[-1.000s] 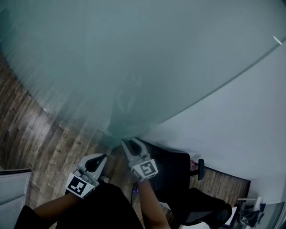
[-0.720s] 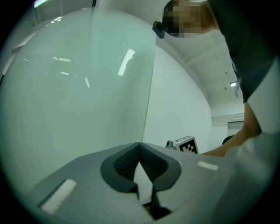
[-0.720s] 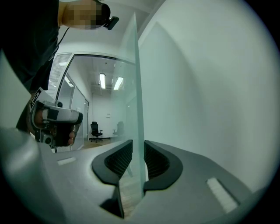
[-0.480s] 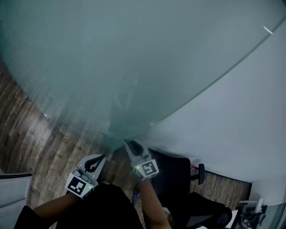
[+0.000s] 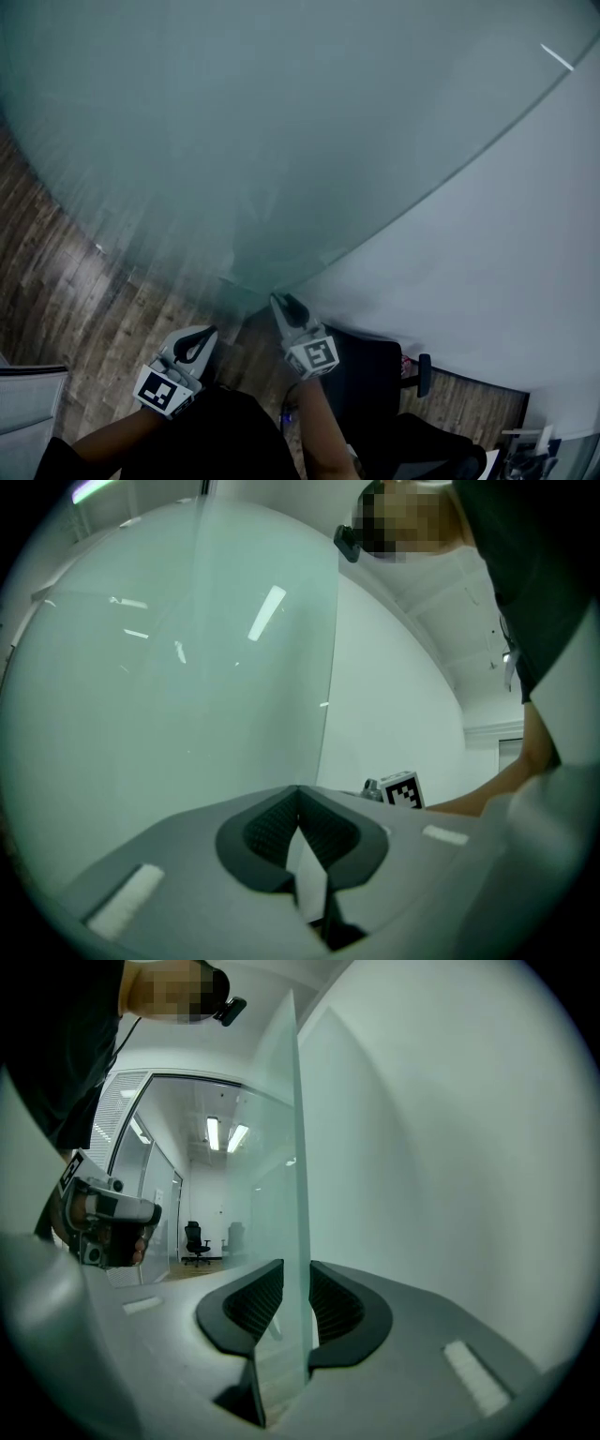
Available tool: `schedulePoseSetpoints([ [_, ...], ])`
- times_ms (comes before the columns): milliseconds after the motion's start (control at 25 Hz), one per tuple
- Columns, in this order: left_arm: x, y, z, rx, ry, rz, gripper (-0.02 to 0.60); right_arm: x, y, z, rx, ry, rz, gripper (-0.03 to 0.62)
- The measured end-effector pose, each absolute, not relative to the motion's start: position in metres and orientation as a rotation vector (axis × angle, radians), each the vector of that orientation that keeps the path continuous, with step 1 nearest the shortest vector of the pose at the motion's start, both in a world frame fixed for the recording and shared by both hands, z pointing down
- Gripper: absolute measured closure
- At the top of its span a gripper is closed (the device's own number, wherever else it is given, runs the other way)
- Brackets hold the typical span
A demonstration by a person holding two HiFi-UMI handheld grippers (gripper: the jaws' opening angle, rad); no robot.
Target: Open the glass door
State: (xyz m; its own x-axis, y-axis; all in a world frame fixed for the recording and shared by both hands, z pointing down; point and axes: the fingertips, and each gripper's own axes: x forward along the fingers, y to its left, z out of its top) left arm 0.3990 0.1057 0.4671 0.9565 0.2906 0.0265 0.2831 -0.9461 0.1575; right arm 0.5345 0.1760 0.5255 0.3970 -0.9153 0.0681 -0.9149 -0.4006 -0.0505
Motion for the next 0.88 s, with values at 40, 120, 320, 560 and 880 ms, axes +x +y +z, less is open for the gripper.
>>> schedulePoseSetpoints([
  [40,0.400,0.102,0.467,2.961,0.418,0.073,0.581,0.537,0.176,0.525,-2.620,1.715,-0.133,0.503],
  [120,0.400,0.094,0.471,2.964,0.380,0.092,0.581,0.541,0.176,0.525,-2.624,1.704,-0.133,0.502],
  [320,0.403,0.086,0.474,2.962,0.361,0.087,0.581,0.552,0.173,0.526,-2.661,1.671,-0.135,0.500],
  [560,0.406,0.078,0.478,2.956,0.352,0.115,0.581,0.564,0.174,0.525,-2.670,1.637,-0.143,0.499],
  [880,0.415,0.071,0.475,2.952,0.401,0.126,0.581,0.577,0.172,0.520,-2.688,1.570,-0.136,0.494],
])
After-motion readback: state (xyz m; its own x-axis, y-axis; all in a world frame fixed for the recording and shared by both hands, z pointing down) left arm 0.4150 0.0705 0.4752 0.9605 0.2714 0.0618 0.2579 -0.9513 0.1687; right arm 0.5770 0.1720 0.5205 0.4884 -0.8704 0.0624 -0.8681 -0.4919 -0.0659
